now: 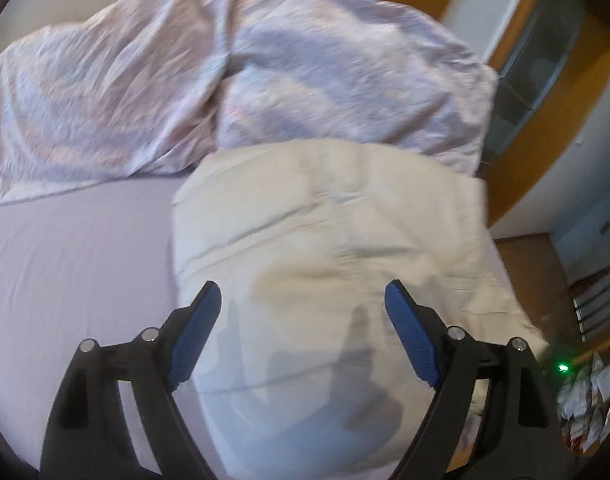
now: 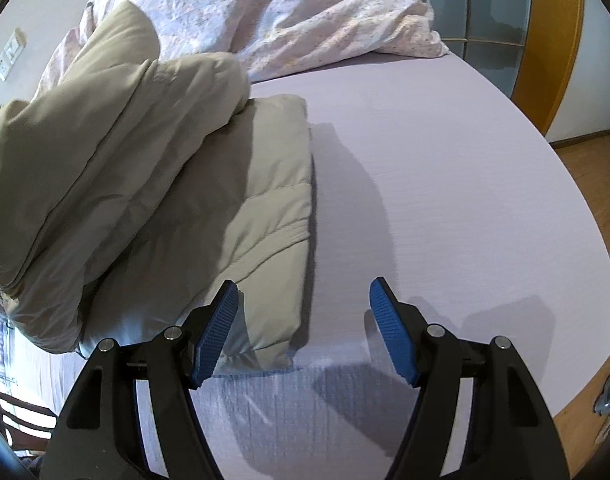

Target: Fold large clothes

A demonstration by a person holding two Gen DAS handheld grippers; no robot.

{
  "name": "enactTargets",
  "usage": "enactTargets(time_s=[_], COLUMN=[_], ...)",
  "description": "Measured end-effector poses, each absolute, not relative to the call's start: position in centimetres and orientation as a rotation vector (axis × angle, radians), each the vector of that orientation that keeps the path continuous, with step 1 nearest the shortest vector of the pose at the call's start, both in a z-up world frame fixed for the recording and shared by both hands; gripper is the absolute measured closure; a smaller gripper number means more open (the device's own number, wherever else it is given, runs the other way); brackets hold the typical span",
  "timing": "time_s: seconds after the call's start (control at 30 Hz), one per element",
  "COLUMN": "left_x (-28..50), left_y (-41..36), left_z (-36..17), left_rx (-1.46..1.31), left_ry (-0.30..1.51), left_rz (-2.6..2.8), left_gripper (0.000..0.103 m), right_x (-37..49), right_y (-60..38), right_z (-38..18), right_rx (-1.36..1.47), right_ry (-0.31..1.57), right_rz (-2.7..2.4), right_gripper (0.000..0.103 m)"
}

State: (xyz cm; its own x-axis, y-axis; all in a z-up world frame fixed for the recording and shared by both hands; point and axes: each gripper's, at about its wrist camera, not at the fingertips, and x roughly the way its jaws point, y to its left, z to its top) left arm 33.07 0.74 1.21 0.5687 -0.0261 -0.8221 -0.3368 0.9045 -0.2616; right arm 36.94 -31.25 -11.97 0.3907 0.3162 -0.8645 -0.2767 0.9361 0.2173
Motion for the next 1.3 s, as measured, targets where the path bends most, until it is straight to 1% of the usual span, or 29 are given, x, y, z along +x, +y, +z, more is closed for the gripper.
enactTargets(time_s=[0.27,0.63,0.73,0.87,0.97,1.13,1.3], left_x=[33.8,35.9,36.3,36.8,36.9,36.2,35.3], left_y=[0.7,-2.3,-3.2,-4.1,-4.4,-3.5,-2.2], left_z=[-0.7,-2.4,-3.1,-4.0,-4.0,-2.8,-1.9], left_rx=[-0.400,-0.344,-0.321,-0.311,-0.304,-0.328,-0.340], left_ry=[0.985,1.016,1.019,1.025,1.029,1.021,1.015], left_rz=[0.193,0.165,0.162,0.159,0.170,0.189,0.220], left_gripper=[0.019,0.018,0.017,0.016,0.016,0.016,0.016], right_x=[37.1,38.0,38.4,39.3,40.1,41.8,42.8], right_y=[-32.0,-34.5,-35.6,-35.8,-34.4,-29.3,-24.5], right_z=[-11.6,-10.4,-9.3,-6.3,-4.0,-0.8,0.2], right_rx=[0.048,0.097,0.127,0.152,0.146,0.108,0.073], right_ry=[1.104,1.063,1.036,0.977,0.937,0.901,0.893], right_rz=[0.347,0.294,0.286,0.321,0.388,0.549,0.644], right_gripper=[0.033,0.033,0.033,0.033,0.033,0.033,0.033])
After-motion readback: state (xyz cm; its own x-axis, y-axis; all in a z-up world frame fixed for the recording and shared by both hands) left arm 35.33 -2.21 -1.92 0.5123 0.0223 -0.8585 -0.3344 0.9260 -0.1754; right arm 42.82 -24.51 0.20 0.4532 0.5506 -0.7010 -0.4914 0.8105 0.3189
